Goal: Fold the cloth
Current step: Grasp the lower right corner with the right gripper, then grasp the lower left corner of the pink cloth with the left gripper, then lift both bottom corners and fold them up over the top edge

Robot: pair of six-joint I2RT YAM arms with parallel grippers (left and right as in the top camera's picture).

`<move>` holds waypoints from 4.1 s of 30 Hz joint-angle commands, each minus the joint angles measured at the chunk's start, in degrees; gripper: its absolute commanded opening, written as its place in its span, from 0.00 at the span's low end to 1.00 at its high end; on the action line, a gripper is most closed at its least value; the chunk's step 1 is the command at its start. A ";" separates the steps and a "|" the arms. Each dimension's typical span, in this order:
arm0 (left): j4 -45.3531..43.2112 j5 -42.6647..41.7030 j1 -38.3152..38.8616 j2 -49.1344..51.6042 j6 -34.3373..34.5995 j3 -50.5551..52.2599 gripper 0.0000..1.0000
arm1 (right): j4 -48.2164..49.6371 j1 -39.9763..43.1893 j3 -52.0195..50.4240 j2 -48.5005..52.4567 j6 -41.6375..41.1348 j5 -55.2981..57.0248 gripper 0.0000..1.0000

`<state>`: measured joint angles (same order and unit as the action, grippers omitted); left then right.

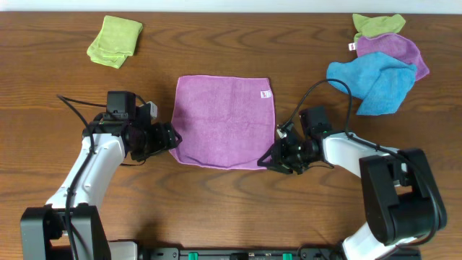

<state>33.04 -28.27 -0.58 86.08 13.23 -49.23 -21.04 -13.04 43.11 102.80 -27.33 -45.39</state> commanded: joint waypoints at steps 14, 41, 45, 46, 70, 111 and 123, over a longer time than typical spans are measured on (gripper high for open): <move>2.27 0.13 1.07 0.81 -0.83 0.74 0.75 | -0.70 0.46 -1.53 2.10 -0.48 3.04 0.38; -7.21 0.92 4.15 6.84 4.02 6.01 0.58 | -3.19 3.26 -1.53 2.10 2.12 1.42 0.35; -7.85 0.26 4.15 7.23 4.22 6.01 0.50 | -3.17 3.26 -1.55 2.10 2.12 1.42 0.35; -7.96 0.15 4.15 7.23 4.50 6.01 0.49 | -3.17 3.26 -1.55 2.10 2.12 1.42 0.35; -7.08 -2.25 3.96 7.10 7.82 4.13 0.06 | -3.65 3.28 -1.44 2.10 2.10 -2.05 0.01; -23.74 1.29 2.29 33.07 12.09 -32.33 0.06 | -5.31 6.75 47.45 23.15 0.35 12.46 0.02; -13.68 -0.31 1.86 37.20 8.26 -38.27 0.06 | -10.88 6.73 51.08 25.57 0.15 7.21 0.01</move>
<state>18.06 -28.82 2.24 123.52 24.12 -86.02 -31.29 -7.03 93.06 127.59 -26.76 -35.75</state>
